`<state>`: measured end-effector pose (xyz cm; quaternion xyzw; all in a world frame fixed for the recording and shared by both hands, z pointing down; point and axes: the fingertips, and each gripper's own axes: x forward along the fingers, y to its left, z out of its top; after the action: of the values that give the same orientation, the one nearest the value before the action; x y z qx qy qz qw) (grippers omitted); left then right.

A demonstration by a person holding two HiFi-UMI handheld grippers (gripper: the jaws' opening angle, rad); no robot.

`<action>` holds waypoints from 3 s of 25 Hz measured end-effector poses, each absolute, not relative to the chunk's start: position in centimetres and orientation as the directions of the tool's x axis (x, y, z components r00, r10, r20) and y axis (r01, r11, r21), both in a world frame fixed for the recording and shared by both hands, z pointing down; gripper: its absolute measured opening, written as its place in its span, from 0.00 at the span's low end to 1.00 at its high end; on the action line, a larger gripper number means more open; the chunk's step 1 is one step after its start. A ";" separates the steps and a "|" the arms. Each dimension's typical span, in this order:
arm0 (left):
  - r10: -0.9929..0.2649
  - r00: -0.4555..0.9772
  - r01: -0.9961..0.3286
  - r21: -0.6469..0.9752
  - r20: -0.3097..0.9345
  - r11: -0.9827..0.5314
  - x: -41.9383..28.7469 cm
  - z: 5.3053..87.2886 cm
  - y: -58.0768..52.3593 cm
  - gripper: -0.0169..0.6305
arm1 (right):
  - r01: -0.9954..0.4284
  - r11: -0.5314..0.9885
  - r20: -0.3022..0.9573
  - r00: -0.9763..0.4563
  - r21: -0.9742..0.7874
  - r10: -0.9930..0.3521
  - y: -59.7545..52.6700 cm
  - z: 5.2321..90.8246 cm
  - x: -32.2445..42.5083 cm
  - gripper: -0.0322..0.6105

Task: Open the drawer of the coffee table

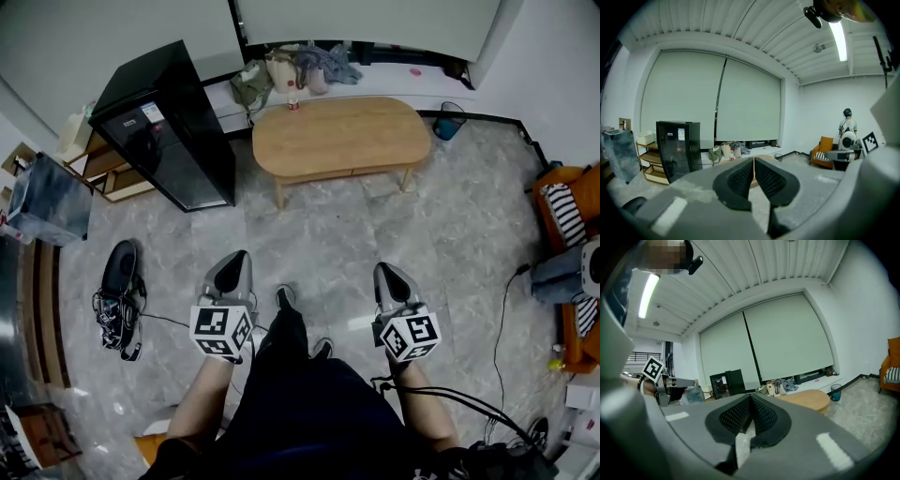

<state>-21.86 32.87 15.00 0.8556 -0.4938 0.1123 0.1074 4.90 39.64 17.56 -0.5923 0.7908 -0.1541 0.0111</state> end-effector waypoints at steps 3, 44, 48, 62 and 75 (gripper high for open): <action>-0.811 0.499 -0.862 0.079 0.305 -0.501 -21.2 15.9 30.5 0.04 | -0.937 0.233 0.176 -0.283 -0.261 -0.943 37.7 18.3 5.4 0.05; -0.680 0.476 -0.842 0.068 0.558 -0.535 -11.8 31.9 -3.4 0.04 | -0.914 0.168 0.370 -0.311 -0.369 -0.876 1.8 30.0 16.8 0.05; -0.697 0.411 -0.864 0.008 0.587 -0.503 -11.0 36.9 -6.0 0.04 | -0.898 0.178 0.388 -0.344 -0.403 -0.855 -2.1 34.2 18.8 0.05; -0.645 0.392 -0.892 0.100 0.656 -0.441 -10.7 53.0 -10.2 0.04 | -0.895 0.132 0.456 -0.338 -0.426 -0.823 -8.2 51.4 22.4 0.05; -0.559 0.449 -0.852 0.145 0.697 -0.503 -11.9 68.0 -10.9 0.04 | -0.891 0.062 0.473 -0.296 -0.449 -0.830 -9.4 66.7 21.5 0.05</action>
<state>-11.89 -10.94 68.02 0.8145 -0.4332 0.2966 0.2467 21.47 -9.43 66.73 -0.5915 0.7275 -0.3449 -0.0448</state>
